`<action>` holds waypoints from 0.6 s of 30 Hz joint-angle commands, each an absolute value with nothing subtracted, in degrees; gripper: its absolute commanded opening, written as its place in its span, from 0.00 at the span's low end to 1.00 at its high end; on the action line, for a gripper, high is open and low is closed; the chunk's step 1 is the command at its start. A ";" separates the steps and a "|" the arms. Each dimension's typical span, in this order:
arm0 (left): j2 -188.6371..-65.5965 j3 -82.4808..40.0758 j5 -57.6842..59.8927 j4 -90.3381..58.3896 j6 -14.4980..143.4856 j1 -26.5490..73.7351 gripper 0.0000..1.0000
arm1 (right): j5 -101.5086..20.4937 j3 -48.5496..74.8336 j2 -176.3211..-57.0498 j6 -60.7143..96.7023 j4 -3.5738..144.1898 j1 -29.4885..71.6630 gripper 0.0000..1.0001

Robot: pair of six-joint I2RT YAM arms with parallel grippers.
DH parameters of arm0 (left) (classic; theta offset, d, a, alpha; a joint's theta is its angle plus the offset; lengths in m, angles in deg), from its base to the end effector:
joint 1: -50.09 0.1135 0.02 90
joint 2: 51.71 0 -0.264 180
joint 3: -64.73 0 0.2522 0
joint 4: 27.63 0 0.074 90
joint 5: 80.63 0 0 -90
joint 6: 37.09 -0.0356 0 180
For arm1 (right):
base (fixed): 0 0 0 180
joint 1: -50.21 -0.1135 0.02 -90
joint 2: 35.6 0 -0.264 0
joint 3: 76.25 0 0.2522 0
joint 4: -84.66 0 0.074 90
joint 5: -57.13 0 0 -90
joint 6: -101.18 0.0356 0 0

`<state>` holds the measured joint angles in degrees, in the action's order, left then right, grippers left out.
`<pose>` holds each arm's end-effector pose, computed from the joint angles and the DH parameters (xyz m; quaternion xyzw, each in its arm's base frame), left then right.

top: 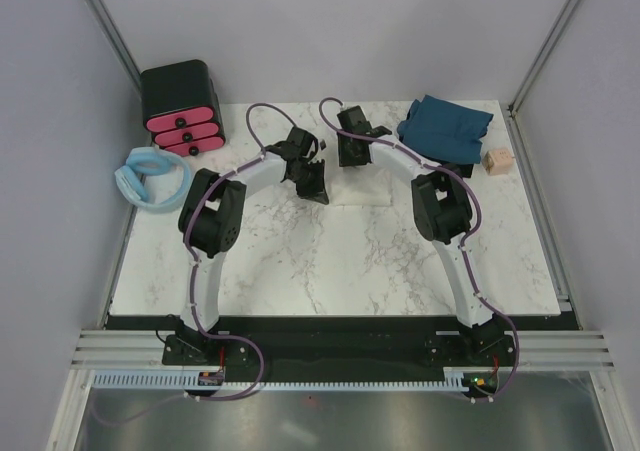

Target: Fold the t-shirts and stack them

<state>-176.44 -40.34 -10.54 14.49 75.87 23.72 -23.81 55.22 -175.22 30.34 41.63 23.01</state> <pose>0.4056 -0.2146 0.1509 0.0705 0.9536 -0.2526 0.1482 0.4821 0.2415 0.1637 -0.0397 0.9397 0.0619 0.3339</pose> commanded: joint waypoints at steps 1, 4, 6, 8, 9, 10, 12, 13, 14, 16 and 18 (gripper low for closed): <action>-178.28 -36.23 -10.32 22.34 75.85 23.29 0.02 | -20.91 55.37 -179.13 31.83 36.98 24.02 0.39; -176.52 -34.12 -9.97 22.78 75.77 23.37 0.02 | -20.21 55.11 -178.61 31.92 36.80 24.37 0.40; -176.08 -33.41 -9.71 23.65 75.50 23.37 0.02 | -20.47 54.93 -178.60 32.36 36.45 24.90 0.40; -175.72 -32.88 -9.79 24.27 75.15 23.37 0.02 | -20.47 54.58 -178.34 32.71 36.10 25.34 0.40; -175.55 -32.27 -9.71 24.36 75.15 23.37 0.02 | -20.39 54.06 -178.25 32.63 36.10 25.52 0.40; -175.29 -31.92 -9.62 24.36 75.15 23.37 0.02 | -20.30 53.79 -177.99 32.62 36.10 25.60 0.40; -174.85 -31.39 -9.53 24.54 75.06 23.37 0.02 | -20.04 53.09 -177.73 32.63 36.01 25.69 0.39; -174.76 -31.13 -9.79 24.54 75.06 23.37 0.02 | -20.03 52.91 -177.55 32.54 36.10 25.69 0.39; -174.32 -31.12 -9.88 24.62 74.89 23.37 0.02 | -20.12 52.82 -177.46 32.54 36.01 25.78 0.39; -173.53 -30.77 -10.41 24.63 74.71 23.37 0.02 | -22.13 52.38 -176.24 31.75 36.53 25.78 0.39; -171.34 -30.60 -9.89 24.71 74.54 23.37 0.02 | -24.07 52.56 -174.74 31.31 36.80 25.78 0.42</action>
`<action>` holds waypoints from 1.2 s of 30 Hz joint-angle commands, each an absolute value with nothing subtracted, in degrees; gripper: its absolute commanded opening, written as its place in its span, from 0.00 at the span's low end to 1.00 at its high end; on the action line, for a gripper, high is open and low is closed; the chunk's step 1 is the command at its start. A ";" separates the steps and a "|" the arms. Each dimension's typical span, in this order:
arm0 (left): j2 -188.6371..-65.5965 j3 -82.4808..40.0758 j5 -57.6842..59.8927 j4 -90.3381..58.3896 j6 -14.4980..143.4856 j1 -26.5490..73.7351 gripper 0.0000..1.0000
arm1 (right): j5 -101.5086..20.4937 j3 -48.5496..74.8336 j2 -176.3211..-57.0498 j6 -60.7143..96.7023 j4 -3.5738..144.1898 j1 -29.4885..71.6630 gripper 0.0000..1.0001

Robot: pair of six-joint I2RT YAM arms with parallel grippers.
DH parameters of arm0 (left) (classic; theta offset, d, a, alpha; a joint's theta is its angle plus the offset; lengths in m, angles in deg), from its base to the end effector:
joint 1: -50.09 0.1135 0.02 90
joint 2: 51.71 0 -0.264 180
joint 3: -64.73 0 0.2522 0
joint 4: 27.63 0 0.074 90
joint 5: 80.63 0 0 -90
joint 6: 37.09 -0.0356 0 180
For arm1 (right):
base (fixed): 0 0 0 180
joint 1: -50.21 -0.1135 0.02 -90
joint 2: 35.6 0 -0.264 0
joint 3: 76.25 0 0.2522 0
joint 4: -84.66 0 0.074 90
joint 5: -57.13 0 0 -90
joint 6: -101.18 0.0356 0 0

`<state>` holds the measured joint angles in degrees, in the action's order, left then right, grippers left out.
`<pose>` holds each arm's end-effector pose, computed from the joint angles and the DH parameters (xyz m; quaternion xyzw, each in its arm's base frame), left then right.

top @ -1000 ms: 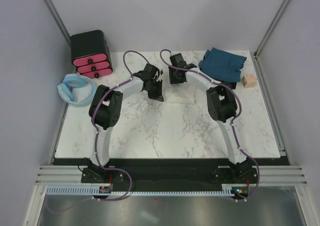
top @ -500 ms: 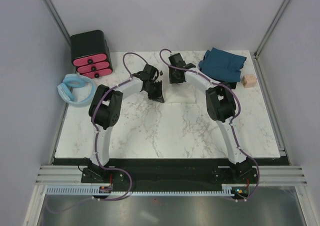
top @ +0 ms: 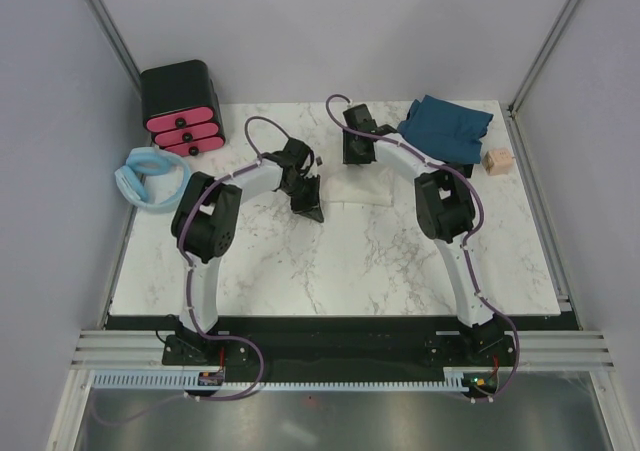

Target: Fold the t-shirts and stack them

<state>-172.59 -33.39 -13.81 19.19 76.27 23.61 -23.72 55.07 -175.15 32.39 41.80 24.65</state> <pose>0.3744 -0.2022 0.1425 0.0618 0.9628 -0.2525 0.0742 0.4887 0.2275 0.1637 -0.0091 0.9402 0.0627 0.3346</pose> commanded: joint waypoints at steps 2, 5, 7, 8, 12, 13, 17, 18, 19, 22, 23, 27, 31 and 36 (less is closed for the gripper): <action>-169.32 -30.95 -8.74 24.80 74.53 23.64 0.11 | -25.48 51.68 -170.80 31.39 37.24 25.78 0.43; -165.01 -31.82 -6.64 24.71 75.15 24.25 0.17 | -26.97 49.66 -163.85 31.31 38.99 25.69 0.45; -162.11 -33.14 -5.41 24.45 75.50 24.51 0.18 | -27.59 48.17 -160.59 30.87 39.18 25.61 0.45; -161.32 -33.67 -4.97 24.28 75.68 24.60 0.19 | -27.94 47.90 -160.24 30.52 38.65 25.43 0.45; -159.38 -37.18 -3.82 24.19 76.20 25.13 0.19 | -28.99 45.88 -162.16 30.16 36.19 24.99 0.43; -159.46 -37.71 -3.73 24.62 76.21 25.39 0.19 | -29.52 45.18 -162.52 30.16 36.10 24.90 0.43; -159.03 -39.03 -3.56 25.68 76.73 26.10 0.19 | -30.84 41.50 -163.13 29.73 35.75 23.76 0.42; -158.76 -38.86 -3.12 25.77 76.99 26.27 0.19 | -31.28 40.70 -162.87 29.55 35.75 23.41 0.42; -158.50 -38.68 -2.94 25.86 77.43 26.54 0.19 | -31.28 40.00 -162.78 29.46 35.75 22.71 0.42; -157.36 -38.24 -2.24 25.86 77.79 26.98 0.19 | -32.25 36.57 -162.35 29.90 35.57 21.39 0.41; -156.83 -38.24 -2.15 26.03 77.79 26.89 0.19 | -32.25 34.47 -162.26 29.90 35.48 20.86 0.41; -155.77 -38.15 -1.10 26.21 77.70 27.15 0.19 | -32.69 28.66 -160.94 30.60 35.66 18.23 0.40; -155.07 -37.63 -0.65 26.38 77.35 27.33 0.19 | -32.78 19.98 -157.17 32.27 37.76 15.42 0.39; -153.32 -35.79 -0.13 26.47 77.35 27.42 0.19 | -34.17 12.14 -150.14 35.87 37.59 11.99 0.38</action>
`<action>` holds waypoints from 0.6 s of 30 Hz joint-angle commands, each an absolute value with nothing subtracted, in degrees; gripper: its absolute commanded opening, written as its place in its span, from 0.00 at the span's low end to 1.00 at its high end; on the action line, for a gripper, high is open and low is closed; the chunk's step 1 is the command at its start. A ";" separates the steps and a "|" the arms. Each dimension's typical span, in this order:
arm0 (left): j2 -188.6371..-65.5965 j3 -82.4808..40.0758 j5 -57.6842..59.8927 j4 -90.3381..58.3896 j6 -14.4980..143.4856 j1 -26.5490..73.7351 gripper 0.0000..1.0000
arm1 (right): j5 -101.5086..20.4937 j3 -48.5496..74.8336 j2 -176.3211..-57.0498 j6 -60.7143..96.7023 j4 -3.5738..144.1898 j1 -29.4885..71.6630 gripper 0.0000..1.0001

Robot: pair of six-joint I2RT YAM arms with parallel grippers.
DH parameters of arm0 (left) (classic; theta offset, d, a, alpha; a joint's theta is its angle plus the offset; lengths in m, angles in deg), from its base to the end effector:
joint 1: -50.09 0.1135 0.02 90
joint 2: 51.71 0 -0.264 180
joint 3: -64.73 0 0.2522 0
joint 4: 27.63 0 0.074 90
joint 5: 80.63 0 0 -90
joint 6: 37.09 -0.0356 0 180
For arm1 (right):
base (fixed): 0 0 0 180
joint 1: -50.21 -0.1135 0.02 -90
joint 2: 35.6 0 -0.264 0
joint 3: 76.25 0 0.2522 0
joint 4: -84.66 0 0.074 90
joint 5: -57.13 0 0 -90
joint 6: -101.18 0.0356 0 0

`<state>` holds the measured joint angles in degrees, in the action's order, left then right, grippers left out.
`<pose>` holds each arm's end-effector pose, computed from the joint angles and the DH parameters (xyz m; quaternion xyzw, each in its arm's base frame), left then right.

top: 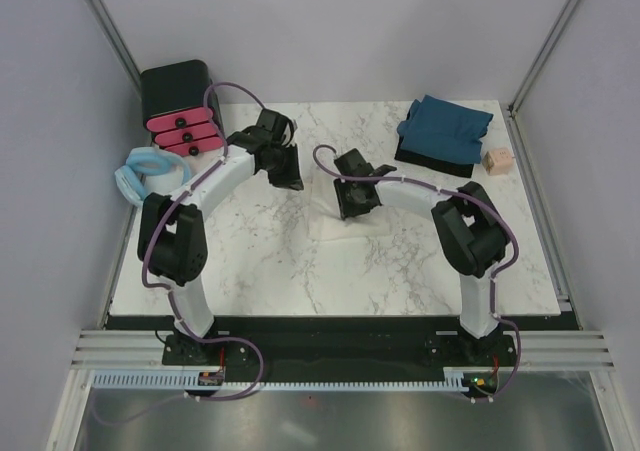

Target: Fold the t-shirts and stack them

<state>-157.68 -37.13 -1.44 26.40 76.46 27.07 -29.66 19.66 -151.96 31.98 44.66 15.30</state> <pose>0.3671 -0.1632 0.2567 0.0214 0.9574 -0.1912 0.2152 0.3518 0.2430 0.1666 -0.1116 0.9601 0.0952 0.2380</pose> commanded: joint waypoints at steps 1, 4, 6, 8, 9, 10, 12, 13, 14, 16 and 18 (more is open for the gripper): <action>-153.05 -34.74 -0.21 26.47 77.35 27.42 0.19 | -34.71 9.17 -149.00 37.09 37.59 11.55 0.38; -152.08 -32.02 -1.00 26.73 77.96 27.77 0.20 | -34.97 4.31 -143.55 39.12 37.33 9.79 0.38; -151.56 -30.08 -2.58 26.56 79.01 28.47 0.23 | -35.06 3.17 -139.15 39.92 37.24 9.00 0.39; -150.50 -27.00 -4.86 25.77 79.37 28.73 0.29 | -35.15 3.77 -135.37 40.80 37.24 8.99 0.42; -150.06 -25.34 -5.13 25.59 79.98 28.91 0.29 | -35.24 5.78 -134.49 40.80 37.33 8.99 0.46; -148.93 -24.54 -5.31 25.16 80.25 28.91 0.29 | -35.24 7.02 -133.44 40.80 37.33 8.91 0.48; -147.61 -22.52 -6.45 24.89 80.86 28.91 0.29 | -35.77 11.83 -132.99 40.62 36.80 8.91 0.49; -146.47 -21.90 -6.72 24.98 80.95 28.91 0.30 | -35.51 13.43 -132.90 40.54 36.45 8.91 0.49; -145.85 -21.37 -7.41 24.98 81.13 28.91 0.31 | -35.24 14.92 -132.73 40.53 35.75 8.91 0.49; -144.71 -19.70 -8.47 25.15 81.83 29.00 0.33 | -33.40 18.97 -131.76 40.62 34.52 8.99 0.50; -143.04 -17.34 -11.37 25.24 83.41 29.00 0.33 | -30.69 20.99 -130.80 40.45 32.50 9.08 0.50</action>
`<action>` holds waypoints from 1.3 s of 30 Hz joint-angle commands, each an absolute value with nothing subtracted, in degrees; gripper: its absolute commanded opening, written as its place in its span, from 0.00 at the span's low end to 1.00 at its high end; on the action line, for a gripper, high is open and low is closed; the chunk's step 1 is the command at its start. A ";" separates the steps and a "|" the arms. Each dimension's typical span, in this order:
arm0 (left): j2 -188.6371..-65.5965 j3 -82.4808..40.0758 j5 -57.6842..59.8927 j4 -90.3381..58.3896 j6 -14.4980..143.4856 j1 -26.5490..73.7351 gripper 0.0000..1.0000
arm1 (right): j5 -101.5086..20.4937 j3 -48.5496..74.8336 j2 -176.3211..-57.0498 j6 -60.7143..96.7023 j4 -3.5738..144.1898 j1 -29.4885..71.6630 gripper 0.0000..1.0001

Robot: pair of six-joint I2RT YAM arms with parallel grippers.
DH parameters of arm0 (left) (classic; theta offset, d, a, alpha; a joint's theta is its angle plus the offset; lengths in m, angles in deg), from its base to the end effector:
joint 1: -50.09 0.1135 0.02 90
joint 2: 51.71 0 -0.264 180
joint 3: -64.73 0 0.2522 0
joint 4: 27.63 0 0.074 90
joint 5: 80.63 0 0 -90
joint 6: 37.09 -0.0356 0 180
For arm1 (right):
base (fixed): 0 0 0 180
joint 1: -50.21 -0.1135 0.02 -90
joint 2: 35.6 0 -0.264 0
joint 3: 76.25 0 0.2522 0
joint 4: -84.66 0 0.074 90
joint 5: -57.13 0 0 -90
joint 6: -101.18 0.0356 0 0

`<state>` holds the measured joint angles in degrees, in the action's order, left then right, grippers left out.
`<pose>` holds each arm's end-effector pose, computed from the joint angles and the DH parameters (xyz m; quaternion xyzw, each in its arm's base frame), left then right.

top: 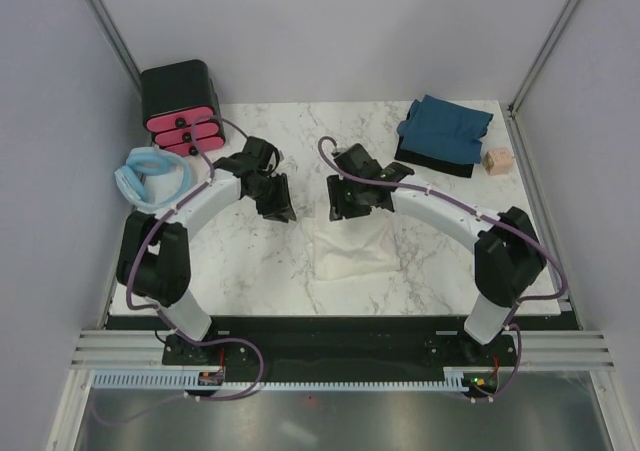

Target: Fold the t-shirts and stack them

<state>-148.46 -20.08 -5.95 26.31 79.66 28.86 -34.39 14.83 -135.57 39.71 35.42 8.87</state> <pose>0.3154 -0.1326 0.2246 -0.0189 0.9694 -0.2033 0.1362 0.2792 0.2469 0.2415 -0.1109 0.9551 0.1677 0.2178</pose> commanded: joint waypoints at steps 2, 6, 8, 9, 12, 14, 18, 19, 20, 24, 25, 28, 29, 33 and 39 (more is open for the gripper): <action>-141.89 -15.84 -14.00 25.15 84.46 28.82 0.33 | -28.57 21.09 -129.04 40.10 29.96 9.08 0.50; -139.79 -11.54 -15.95 24.80 85.69 28.82 0.33 | -25.22 14.97 -126.05 39.22 26.87 9.52 0.51; -138.90 -10.65 -17.17 24.45 86.05 28.82 0.34 | -24.87 11.62 -123.33 39.30 27.57 9.52 0.51; -138.20 -10.30 -17.44 24.19 86.14 28.74 0.34 | -25.13 8.73 -122.54 39.30 28.10 9.61 0.51; -137.84 -10.90 -17.97 23.40 86.05 28.47 0.35 | -25.48 5.02 -121.12 38.87 30.29 9.52 0.51; -138.98 -11.78 -18.75 22.52 85.79 28.04 0.34 | -25.22 4.05 -121.73 38.52 31.17 9.52 0.50; -149.07 -18.72 -24.55 21.02 84.12 23.56 0.15 | -24.26 2.11 -126.48 37.37 33.20 9.61 0.47; -150.49 -19.69 -24.73 21.02 83.94 21.72 0.12 | -23.73 1.67 -127.27 37.02 33.37 9.61 0.47; -151.72 -21.26 -24.82 21.02 83.94 20.83 0.11 | -23.46 1.32 -128.75 36.67 33.72 9.61 0.47; -156.47 -24.35 -24.91 20.94 83.68 16.44 0.08 | -22.23 1.23 -132.72 36.05 33.99 9.61 0.46; -157.61 -24.96 -24.82 21.02 83.85 15.21 0.07 | -21.88 1.23 -133.25 36.23 33.82 9.61 0.45; -158.32 -24.10 -24.12 20.24 84.73 14.06 0.05 | -20.39 0.53 -134.74 37.02 33.81 9.87 0.45; -158.24 -23.48 -23.95 19.71 84.99 13.97 0.05 | -20.30 0.26 -135.27 37.19 33.73 9.87 0.45; -158.14 -20.93 -23.16 18.65 85.26 13.88 0.08 | -20.65 -0.18 -136.68 37.11 34.34 9.96 0.45; -162.00 -19.26 -18.24 17.77 85.17 13.71 0.12 | -23.45 1.31 -138.00 37.81 35.13 10.14 0.46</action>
